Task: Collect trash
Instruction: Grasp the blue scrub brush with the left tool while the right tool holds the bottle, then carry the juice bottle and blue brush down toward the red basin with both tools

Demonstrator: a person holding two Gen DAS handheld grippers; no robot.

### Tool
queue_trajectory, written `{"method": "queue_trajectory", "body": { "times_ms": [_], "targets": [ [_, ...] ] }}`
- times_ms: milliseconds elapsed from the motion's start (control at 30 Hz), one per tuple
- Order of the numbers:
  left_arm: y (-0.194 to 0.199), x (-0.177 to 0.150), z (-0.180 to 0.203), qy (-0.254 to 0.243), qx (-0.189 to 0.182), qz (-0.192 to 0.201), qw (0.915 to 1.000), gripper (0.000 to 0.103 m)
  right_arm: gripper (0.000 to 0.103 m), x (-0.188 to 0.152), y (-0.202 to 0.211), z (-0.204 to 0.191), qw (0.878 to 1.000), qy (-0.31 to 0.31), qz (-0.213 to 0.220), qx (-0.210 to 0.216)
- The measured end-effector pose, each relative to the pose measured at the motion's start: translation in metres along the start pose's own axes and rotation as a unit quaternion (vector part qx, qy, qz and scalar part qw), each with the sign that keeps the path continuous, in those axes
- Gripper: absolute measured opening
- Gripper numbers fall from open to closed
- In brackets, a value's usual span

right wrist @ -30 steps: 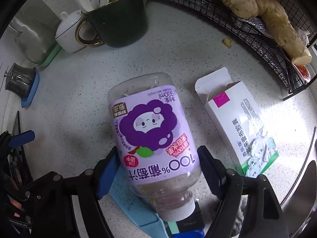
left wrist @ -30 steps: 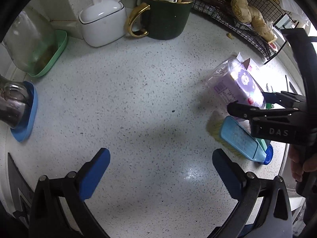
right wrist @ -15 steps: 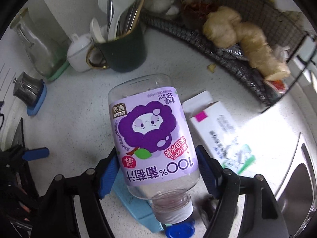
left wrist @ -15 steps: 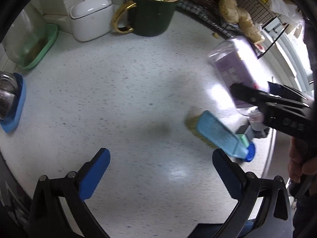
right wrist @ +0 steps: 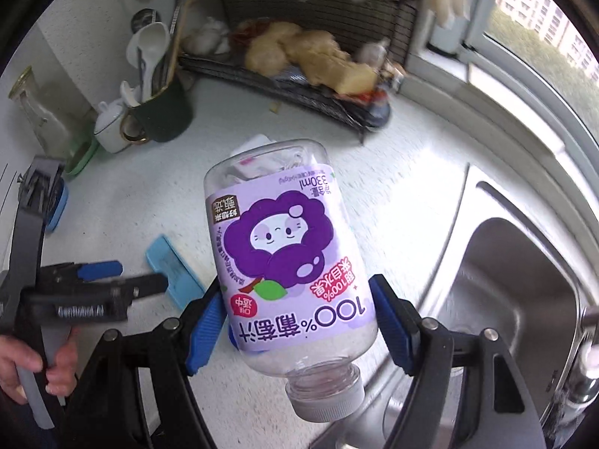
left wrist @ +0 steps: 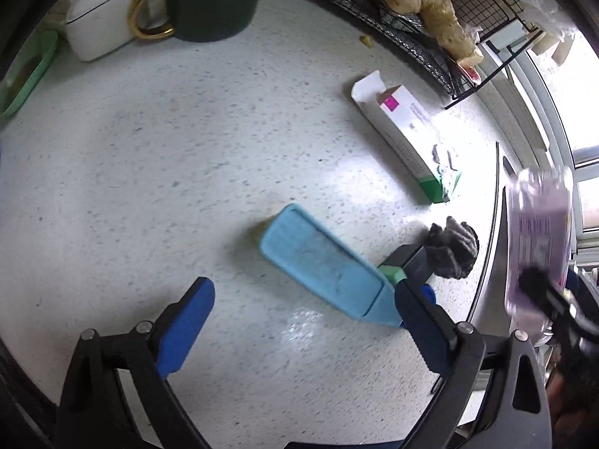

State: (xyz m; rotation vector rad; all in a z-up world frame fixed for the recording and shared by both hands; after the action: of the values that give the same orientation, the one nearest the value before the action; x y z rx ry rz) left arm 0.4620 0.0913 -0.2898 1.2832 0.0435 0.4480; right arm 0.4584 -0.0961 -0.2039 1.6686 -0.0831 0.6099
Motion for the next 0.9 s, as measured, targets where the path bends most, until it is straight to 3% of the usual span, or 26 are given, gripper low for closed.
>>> {"method": "queue_trajectory", "body": {
  "times_ms": [133,267,433,567,667,733,767,900],
  "targets": [
    [-0.019,0.012,0.013,-0.003,0.019,-0.005,0.9998,0.095,0.072,-0.024,0.007,0.014,1.0,-0.026,-0.011,-0.006],
    [-0.034,0.011,0.015,0.008,0.044,-0.014,0.9989,0.086,0.072,-0.038,0.013,0.021,0.999,-0.04,-0.016,-0.007],
    [-0.046,0.008,0.016,0.0,0.075,-0.012,0.9971,0.084,0.072,-0.042,0.016,0.028,0.999,-0.051,-0.015,-0.008],
    [-0.047,0.007,0.018,-0.002,0.077,-0.01,0.9969,0.081,0.072,-0.046,0.017,0.028,0.998,-0.057,-0.014,-0.008],
    [-0.048,0.004,0.022,-0.029,0.098,-0.011,0.9947,0.071,0.072,-0.048,0.017,0.026,0.998,-0.059,-0.014,-0.007],
    [-0.045,0.002,0.023,-0.042,0.107,-0.008,0.9934,0.054,0.072,-0.048,0.017,0.023,0.998,-0.061,-0.014,-0.003],
    [-0.042,0.002,0.024,-0.045,0.103,-0.004,0.9937,0.038,0.072,-0.047,0.016,0.023,0.998,-0.061,-0.015,-0.001],
    [-0.04,-0.004,0.028,-0.071,0.091,0.0,0.9933,0.036,0.072,-0.05,0.016,0.017,0.998,-0.062,-0.016,0.004]
  ]
}}
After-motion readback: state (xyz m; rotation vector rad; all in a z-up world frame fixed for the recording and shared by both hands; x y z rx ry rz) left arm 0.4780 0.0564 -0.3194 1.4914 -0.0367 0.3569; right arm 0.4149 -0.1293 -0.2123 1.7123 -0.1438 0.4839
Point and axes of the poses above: each gripper's, at about its wrist camera, not at the fingertips, and y roughly against the way its jaws point, z to its right, x to its top, the point moved 7 cm from there along -y, roughly the way its jaws point, and after that the axes turned 5 degrees about z, right-handed, at the moved point
